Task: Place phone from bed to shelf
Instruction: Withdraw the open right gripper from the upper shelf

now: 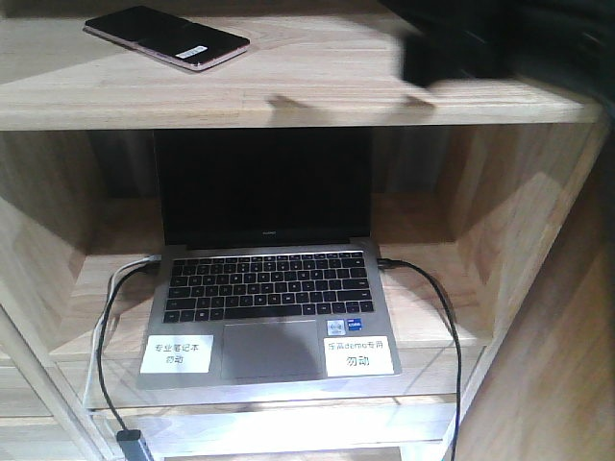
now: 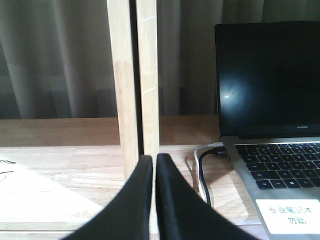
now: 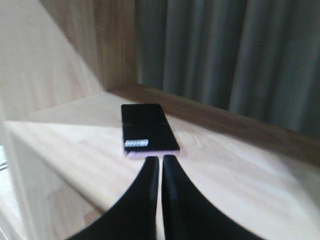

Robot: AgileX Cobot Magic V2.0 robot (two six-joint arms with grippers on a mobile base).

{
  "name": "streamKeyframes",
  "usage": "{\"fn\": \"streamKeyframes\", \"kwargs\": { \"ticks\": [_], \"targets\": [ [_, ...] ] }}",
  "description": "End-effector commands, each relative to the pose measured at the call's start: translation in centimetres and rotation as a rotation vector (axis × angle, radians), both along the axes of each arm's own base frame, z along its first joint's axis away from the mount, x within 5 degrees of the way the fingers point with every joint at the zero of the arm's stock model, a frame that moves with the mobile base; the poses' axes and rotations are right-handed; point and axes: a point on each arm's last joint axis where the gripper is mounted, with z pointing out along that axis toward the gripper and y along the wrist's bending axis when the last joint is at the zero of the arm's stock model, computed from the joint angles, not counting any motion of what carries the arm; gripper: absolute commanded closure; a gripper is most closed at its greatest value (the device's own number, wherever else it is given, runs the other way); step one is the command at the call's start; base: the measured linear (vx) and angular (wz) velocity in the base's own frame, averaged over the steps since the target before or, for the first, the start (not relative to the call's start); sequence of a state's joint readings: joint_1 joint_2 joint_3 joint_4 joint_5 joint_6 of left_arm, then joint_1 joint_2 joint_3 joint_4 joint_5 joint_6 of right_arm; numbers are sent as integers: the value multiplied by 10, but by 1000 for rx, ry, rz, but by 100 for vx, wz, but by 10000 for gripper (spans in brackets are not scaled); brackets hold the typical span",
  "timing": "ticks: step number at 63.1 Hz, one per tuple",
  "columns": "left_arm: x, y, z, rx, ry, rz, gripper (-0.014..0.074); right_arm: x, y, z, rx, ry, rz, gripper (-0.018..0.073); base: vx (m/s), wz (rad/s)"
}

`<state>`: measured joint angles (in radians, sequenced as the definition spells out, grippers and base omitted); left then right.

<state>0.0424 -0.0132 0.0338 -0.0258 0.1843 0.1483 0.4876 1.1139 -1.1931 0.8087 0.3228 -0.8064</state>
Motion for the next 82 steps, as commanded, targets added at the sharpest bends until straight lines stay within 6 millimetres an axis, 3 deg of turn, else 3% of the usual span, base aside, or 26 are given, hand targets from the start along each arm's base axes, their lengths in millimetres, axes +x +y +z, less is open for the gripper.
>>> {"fn": "streamKeyframes", "kwargs": {
  "ticks": [1,20,42,58,82],
  "targets": [
    [-1,0,15,-11,-108,-2,595,-26,-20,11,68,-87,-57,566,0,0],
    [-1,0,15,-11,-108,-2,595,-93,-56,-31,88,-113,-69,566,0,0],
    [-1,0,15,-11,-108,-2,595,-144,-84,-89,121,-135,-70,566,0,0],
    [-1,0,15,-11,-108,-2,595,-157,-90,-118,124,-134,-69,566,0,0],
    [-1,0,15,-11,-108,-2,595,-158,-90,-120,117,-125,-60,566,0,0]
  ]
}}
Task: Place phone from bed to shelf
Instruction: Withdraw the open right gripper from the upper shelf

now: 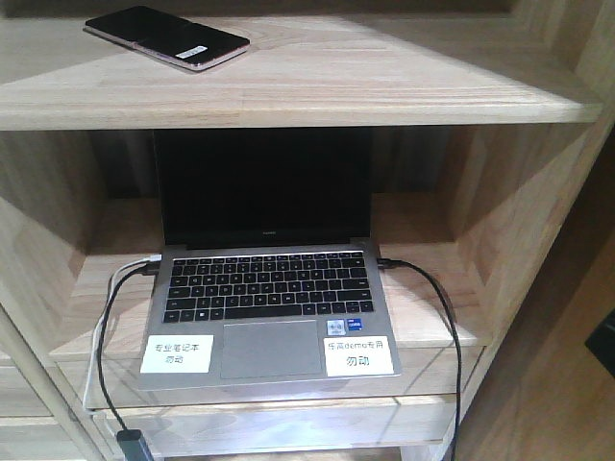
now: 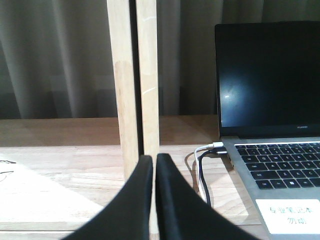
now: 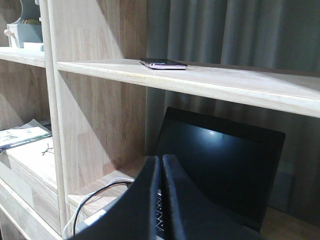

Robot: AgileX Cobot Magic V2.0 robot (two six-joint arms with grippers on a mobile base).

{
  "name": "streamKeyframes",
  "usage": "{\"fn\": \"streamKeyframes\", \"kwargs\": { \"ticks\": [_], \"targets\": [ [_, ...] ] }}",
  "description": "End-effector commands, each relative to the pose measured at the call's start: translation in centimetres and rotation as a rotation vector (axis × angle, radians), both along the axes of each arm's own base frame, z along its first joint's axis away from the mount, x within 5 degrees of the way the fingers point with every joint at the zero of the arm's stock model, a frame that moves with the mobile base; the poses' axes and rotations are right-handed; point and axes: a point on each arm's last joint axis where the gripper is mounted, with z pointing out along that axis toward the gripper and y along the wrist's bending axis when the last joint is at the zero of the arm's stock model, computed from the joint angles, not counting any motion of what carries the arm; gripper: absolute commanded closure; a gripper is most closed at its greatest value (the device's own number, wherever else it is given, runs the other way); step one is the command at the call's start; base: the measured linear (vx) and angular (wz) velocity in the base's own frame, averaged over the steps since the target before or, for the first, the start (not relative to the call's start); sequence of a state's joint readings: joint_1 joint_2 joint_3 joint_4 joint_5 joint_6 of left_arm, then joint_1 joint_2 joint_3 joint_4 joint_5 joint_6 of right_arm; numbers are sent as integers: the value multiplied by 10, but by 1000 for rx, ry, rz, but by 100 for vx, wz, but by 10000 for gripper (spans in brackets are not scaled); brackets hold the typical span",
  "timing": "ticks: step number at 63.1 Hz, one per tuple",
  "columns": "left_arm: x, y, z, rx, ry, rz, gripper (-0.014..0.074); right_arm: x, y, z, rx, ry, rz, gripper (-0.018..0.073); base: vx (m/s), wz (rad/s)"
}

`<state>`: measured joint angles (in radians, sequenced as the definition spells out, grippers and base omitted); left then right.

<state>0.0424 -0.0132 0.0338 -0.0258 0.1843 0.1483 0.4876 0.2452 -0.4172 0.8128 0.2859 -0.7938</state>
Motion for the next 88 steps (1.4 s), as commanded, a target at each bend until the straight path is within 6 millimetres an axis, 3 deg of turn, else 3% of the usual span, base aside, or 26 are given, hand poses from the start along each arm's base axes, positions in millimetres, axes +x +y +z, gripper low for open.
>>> {"fn": "streamKeyframes", "kwargs": {
  "ticks": [1,41,65,88],
  "targets": [
    [-1,0,15,-11,-108,-2,595,1,-3,11,44,-32,-34,566,0,0],
    [-1,0,15,-11,-108,-2,595,2,-4,11,25,-41,-52,566,0,0],
    [-1,0,15,-11,-108,-2,595,10,-14,6,74,63,-186,566,0,0],
    [-1,0,15,-11,-108,-2,595,12,-19,5,27,40,-266,566,0,0]
  ]
}}
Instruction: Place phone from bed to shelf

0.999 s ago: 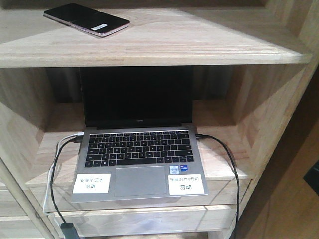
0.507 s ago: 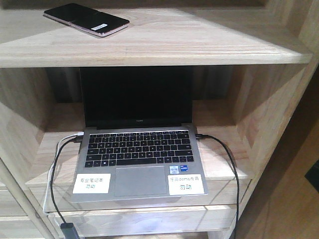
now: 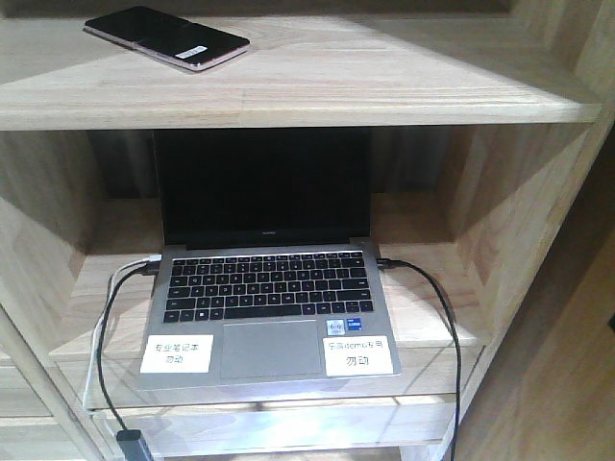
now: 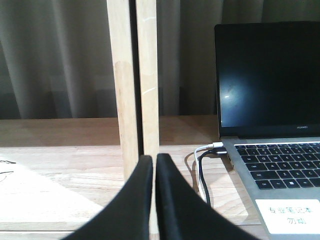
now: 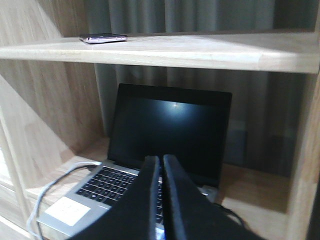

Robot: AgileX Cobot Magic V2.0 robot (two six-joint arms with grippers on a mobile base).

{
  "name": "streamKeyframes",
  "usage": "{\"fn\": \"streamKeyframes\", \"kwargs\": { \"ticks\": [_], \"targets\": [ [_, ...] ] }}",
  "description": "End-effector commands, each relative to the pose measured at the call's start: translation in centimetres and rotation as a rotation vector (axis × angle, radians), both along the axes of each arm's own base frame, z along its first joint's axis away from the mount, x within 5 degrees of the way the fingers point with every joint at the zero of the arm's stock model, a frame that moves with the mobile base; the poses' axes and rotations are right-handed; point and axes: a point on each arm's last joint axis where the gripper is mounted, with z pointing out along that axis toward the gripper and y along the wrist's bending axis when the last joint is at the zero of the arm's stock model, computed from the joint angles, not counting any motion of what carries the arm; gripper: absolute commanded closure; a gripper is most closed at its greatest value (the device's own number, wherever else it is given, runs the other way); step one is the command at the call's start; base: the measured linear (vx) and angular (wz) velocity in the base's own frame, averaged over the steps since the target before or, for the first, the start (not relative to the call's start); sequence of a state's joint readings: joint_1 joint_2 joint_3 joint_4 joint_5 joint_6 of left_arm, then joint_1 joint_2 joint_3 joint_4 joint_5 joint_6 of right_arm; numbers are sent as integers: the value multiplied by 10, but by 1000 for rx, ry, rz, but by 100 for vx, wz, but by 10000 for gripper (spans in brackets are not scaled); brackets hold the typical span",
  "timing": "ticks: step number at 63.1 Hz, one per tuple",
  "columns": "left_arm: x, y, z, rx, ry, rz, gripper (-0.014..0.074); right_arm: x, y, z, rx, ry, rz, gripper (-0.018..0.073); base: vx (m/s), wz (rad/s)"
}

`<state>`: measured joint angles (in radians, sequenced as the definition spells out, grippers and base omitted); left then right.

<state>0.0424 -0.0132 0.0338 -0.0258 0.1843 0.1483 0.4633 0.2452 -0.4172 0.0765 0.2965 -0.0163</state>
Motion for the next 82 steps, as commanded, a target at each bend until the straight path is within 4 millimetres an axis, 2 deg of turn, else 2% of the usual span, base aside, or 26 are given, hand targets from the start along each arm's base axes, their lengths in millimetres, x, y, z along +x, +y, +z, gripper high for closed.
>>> {"fn": "streamKeyframes", "kwargs": {
  "ticks": [1,25,34,57,73,82],
  "targets": [
    [-1,0,15,-11,-108,-2,595,2,-4,13,6,-76,-71,566,0,0],
    [-1,0,15,-11,-108,-2,595,7,-24,9,-93,-49,-402,564,0,0],
    [-1,0,15,-11,-108,-2,595,3,-29,4,-121,-89,-483,564,0,0],
    [-1,0,15,-11,-108,-2,595,0,-32,-62,-90,-143,-522,564,0,0],
    [-1,0,15,-11,-108,-2,595,-1,-32,-102,-50,-157,-528,564,0,0],
    [-1,0,15,-11,-108,-2,595,0,-32,-109,-36,-108,-525,564,0,0]
  ]
}}
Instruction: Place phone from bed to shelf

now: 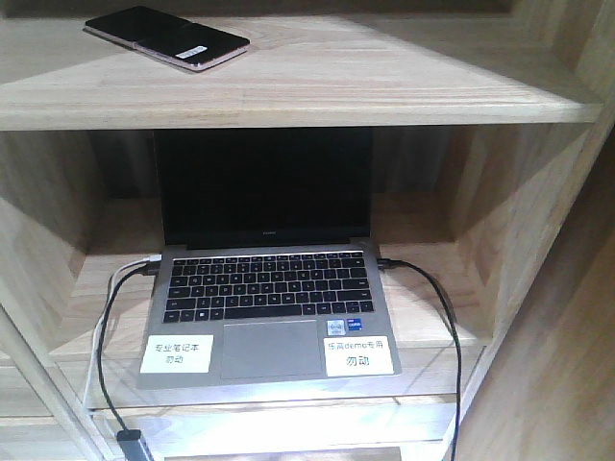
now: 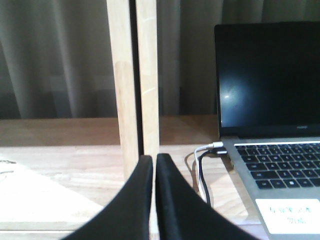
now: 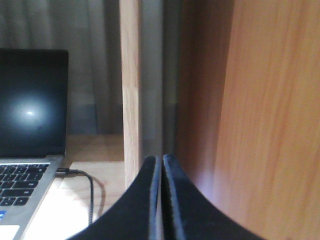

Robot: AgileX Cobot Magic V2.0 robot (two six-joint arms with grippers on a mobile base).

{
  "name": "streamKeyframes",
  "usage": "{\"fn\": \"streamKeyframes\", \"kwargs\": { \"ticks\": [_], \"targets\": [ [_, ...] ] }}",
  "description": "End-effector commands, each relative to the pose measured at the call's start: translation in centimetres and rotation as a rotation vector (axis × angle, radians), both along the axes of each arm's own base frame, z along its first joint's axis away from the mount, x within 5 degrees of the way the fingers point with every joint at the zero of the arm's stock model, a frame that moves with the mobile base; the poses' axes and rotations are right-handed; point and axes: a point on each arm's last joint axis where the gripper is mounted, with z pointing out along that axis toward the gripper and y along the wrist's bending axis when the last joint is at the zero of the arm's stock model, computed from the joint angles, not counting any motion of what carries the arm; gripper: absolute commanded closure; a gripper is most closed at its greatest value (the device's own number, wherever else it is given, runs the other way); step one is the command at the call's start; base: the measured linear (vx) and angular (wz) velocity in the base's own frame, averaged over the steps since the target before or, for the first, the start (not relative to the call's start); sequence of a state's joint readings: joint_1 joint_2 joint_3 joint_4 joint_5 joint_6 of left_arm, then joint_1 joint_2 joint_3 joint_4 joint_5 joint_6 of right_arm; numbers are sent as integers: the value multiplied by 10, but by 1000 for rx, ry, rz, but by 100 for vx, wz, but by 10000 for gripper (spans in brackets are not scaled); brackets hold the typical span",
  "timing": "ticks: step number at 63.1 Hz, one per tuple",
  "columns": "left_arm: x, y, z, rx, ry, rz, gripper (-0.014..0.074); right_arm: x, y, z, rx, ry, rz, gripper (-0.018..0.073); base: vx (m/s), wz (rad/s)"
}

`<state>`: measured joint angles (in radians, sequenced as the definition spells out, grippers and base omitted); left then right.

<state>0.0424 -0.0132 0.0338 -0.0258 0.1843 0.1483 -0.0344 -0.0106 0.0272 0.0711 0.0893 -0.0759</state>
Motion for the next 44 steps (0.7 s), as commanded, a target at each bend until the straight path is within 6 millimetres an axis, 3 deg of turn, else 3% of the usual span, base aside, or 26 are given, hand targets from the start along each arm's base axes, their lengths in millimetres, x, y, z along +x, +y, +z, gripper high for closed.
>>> {"fn": "streamKeyframes", "kwargs": {
  "ticks": [1,44],
  "targets": [
    [-1,0,15,-11,-108,-2,595,-1,-1,5,2,-78,-11,564,0,0],
    [-1,0,15,-11,-108,-2,595,-1,-1,6,2,-82,-11,564,0,0]
  ]
}}
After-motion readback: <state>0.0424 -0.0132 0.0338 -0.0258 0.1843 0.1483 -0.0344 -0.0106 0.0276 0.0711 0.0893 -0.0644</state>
